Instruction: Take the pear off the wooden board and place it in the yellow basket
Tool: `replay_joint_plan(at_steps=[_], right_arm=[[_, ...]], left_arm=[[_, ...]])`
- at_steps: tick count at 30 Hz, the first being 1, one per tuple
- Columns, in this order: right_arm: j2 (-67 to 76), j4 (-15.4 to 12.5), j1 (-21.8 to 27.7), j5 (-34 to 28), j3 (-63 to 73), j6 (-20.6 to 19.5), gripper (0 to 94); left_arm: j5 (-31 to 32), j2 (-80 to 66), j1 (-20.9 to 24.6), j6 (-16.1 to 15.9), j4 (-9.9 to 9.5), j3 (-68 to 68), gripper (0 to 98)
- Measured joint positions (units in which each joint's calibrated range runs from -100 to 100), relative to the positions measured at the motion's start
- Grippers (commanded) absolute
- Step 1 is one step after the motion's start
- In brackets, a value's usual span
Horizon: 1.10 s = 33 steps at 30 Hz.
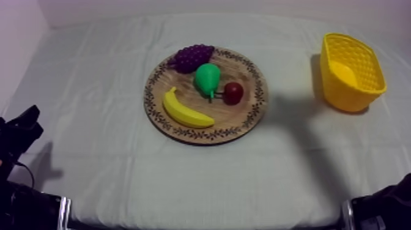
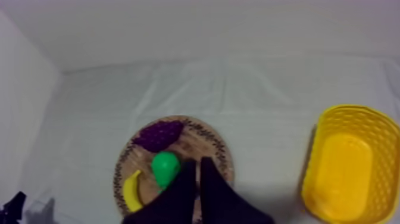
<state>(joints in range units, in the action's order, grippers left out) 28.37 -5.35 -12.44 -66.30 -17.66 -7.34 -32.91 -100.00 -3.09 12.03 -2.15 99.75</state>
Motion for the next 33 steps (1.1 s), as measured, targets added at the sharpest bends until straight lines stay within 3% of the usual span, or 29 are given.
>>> replay_joint_plan(at_steps=[14,27,30,33], right_arm=[[-20.65,1.87,-8.75,-2.27,12.23,-7.72,0.5],[-36.05,1.48,-11.62,-0.12,14.73,-8.55,0.8],[-38.34,1.48,-12.29,1.08,14.76,-8.87,10.3],[-39.90,1.72,-12.80,1.76,14.61,-9.50,37.7]], left_arm=[[0.00,0.00,0.00,0.00,-0.05,0.00,0.1],[0.00,0.00,0.00,0.00,0.00,0.00,0.1],[0.00,0.00,0.00,0.00,0.00,0.00,0.1],[0.00,0.00,0.00,0.00,0.00,0.00,0.1]])
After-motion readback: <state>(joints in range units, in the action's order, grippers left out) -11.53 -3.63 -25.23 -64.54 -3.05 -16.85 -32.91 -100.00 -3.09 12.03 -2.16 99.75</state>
